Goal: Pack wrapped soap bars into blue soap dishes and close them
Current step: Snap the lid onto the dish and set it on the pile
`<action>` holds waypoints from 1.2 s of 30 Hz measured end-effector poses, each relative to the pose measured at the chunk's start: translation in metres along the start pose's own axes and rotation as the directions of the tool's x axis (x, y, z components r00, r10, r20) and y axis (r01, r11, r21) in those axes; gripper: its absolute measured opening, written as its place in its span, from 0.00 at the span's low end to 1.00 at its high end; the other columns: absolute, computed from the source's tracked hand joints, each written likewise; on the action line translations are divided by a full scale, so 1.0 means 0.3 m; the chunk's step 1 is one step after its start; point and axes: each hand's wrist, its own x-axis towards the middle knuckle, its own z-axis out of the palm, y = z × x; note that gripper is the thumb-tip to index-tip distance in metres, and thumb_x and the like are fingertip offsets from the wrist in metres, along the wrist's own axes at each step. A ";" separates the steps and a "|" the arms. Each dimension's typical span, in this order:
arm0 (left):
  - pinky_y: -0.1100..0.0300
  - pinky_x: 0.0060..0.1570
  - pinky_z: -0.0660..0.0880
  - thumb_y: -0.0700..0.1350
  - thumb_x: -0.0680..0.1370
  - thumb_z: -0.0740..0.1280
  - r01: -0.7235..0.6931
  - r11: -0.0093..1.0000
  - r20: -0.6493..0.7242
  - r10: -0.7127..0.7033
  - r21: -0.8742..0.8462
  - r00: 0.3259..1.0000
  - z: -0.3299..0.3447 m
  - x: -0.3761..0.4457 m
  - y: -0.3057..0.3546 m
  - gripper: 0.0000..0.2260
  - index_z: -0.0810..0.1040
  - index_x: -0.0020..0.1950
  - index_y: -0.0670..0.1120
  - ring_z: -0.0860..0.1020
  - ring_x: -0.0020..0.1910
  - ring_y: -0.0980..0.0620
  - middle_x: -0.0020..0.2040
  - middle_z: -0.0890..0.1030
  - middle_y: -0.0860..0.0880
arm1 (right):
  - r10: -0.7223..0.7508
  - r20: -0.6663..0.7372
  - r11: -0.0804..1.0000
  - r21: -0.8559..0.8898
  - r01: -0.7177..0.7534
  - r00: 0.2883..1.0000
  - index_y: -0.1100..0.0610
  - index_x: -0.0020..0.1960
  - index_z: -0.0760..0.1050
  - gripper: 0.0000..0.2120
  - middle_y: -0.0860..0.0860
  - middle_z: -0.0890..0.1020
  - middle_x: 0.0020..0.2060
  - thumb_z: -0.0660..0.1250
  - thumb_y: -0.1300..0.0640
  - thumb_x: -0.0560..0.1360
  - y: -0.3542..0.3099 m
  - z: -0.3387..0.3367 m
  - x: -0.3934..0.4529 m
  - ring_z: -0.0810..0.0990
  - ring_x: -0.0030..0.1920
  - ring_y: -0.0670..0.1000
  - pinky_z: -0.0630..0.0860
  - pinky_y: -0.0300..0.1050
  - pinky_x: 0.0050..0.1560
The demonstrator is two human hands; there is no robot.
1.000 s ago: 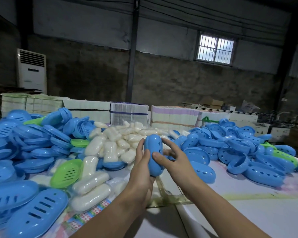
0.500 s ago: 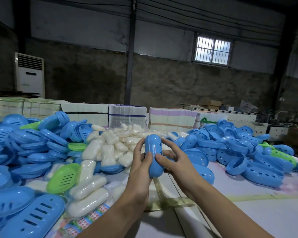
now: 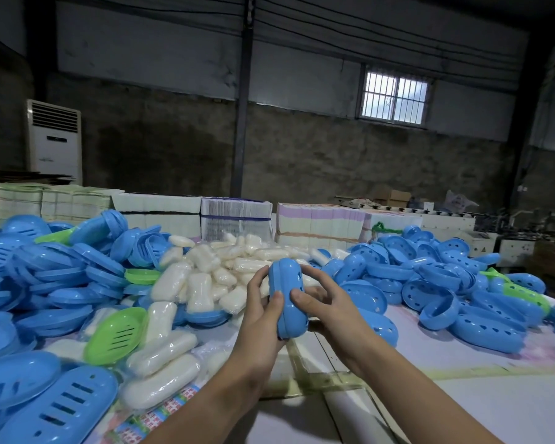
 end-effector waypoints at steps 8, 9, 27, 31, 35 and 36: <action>0.56 0.36 0.82 0.41 0.84 0.61 0.040 0.987 -0.038 -0.047 -0.154 0.998 0.006 -0.005 0.011 0.16 0.73 0.65 0.60 0.86 0.48 0.47 0.53 0.86 0.44 | 0.052 0.087 0.998 -0.044 -0.048 0.995 0.36 0.61 0.74 0.29 0.49 0.84 0.47 0.78 0.40 0.62 0.005 -0.024 0.011 0.83 0.55 0.57 0.74 0.66 0.62; 0.56 0.37 0.82 0.42 0.84 0.61 0.058 0.984 -0.026 -0.063 -0.169 0.998 0.006 -0.008 0.009 0.15 0.73 0.65 0.61 0.86 0.50 0.47 0.53 0.86 0.45 | 0.036 0.069 0.999 -0.044 -0.033 0.997 0.37 0.61 0.75 0.29 0.50 0.84 0.47 0.77 0.40 0.62 0.008 -0.021 0.011 0.83 0.55 0.57 0.75 0.65 0.61; 0.60 0.44 0.82 0.48 0.85 0.58 0.075 0.991 0.048 -0.070 -0.111 0.996 0.011 -0.015 0.039 0.13 0.74 0.65 0.63 0.85 0.54 0.49 0.50 0.87 0.52 | -0.054 -0.004 0.996 -0.072 0.053 0.999 0.36 0.65 0.74 0.31 0.51 0.82 0.51 0.75 0.35 0.63 0.003 -0.014 0.004 0.83 0.54 0.53 0.79 0.57 0.56; 0.58 0.46 0.83 0.47 0.85 0.58 0.085 0.990 0.041 -0.081 -0.108 0.996 0.019 -0.025 0.060 0.14 0.74 0.66 0.62 0.85 0.54 0.46 0.52 0.87 0.47 | -0.038 0.030 0.993 -0.112 0.041 0.999 0.31 0.64 0.72 0.29 0.46 0.83 0.48 0.73 0.35 0.65 -0.004 -0.019 0.004 0.82 0.52 0.46 0.78 0.44 0.50; 0.52 0.57 0.80 0.45 0.85 0.58 0.082 0.996 0.068 -0.080 -0.031 0.994 0.012 -0.034 0.076 0.15 0.72 0.67 0.62 0.84 0.56 0.46 0.56 0.86 0.44 | -0.031 0.080 0.987 -0.153 0.043 0.996 0.32 0.68 0.68 0.30 0.43 0.83 0.45 0.72 0.37 0.68 -0.019 -0.031 -0.006 0.82 0.49 0.46 0.77 0.47 0.53; 0.55 0.55 0.80 0.45 0.85 0.58 0.077 0.997 0.084 -0.078 0.008 0.993 0.010 -0.036 0.083 0.15 0.72 0.67 0.62 0.84 0.56 0.48 0.56 0.86 0.44 | -0.039 0.078 0.986 -0.161 0.051 0.996 0.32 0.67 0.68 0.29 0.41 0.83 0.42 0.73 0.38 0.68 -0.028 -0.035 -0.007 0.82 0.47 0.44 0.77 0.42 0.49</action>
